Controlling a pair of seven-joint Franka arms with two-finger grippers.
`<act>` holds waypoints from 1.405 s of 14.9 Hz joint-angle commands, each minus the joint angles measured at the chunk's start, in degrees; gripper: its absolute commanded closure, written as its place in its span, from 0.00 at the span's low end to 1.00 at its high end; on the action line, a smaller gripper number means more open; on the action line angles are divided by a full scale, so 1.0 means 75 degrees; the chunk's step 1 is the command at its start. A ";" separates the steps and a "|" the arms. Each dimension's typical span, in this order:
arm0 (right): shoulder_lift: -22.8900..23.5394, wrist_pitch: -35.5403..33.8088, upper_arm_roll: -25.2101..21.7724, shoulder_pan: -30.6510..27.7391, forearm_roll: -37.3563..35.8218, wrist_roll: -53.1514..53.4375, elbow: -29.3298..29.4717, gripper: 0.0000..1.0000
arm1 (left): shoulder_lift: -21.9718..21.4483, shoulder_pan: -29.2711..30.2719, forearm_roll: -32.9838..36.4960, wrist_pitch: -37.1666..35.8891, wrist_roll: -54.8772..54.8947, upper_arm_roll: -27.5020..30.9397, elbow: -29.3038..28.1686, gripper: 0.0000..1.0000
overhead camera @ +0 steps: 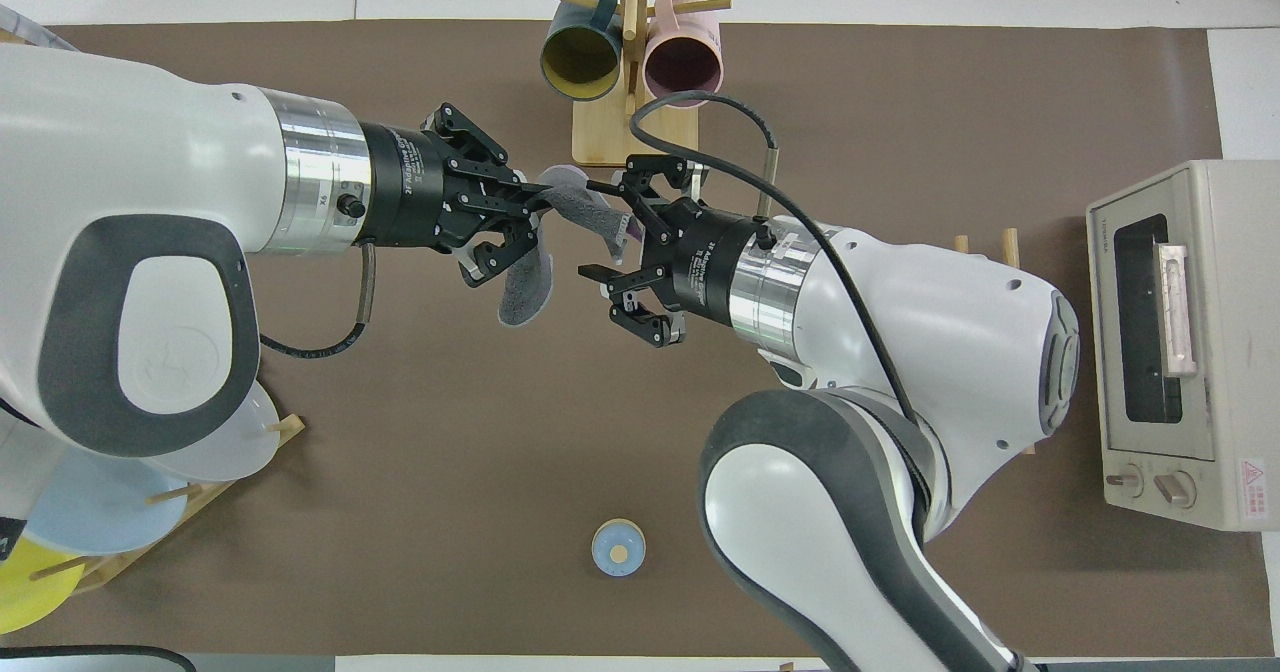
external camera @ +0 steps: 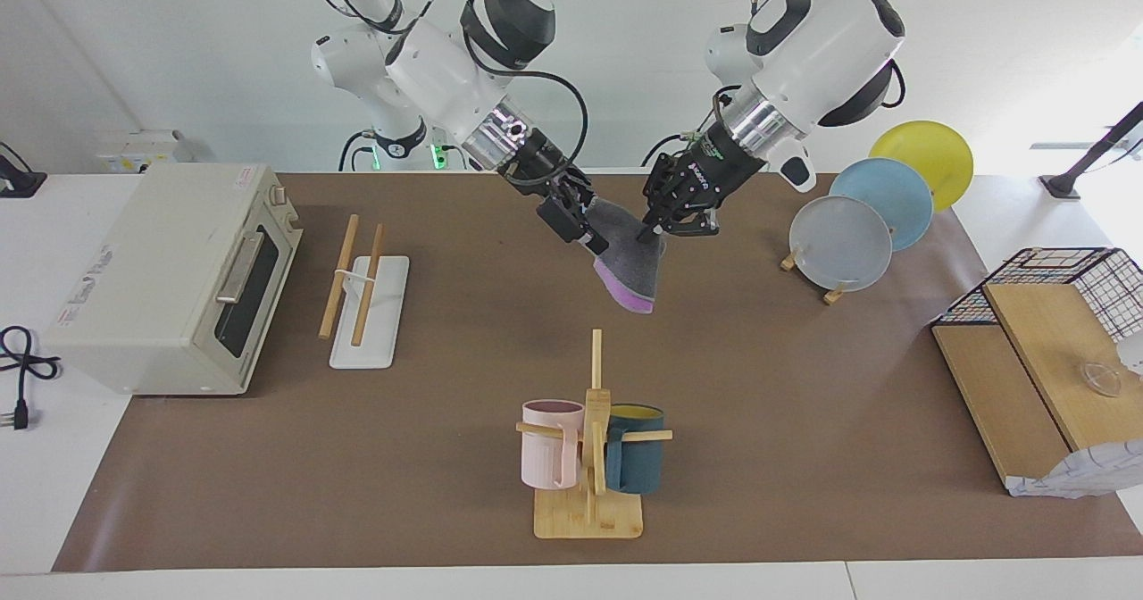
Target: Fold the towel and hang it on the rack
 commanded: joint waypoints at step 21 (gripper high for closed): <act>-0.0219 -0.3287 -0.0067 -0.0961 -0.2859 -0.6046 0.0028 1.00 | -0.1032 0.0892 -0.0095 0.0014 0.3330 0.0117 -0.1691 0.00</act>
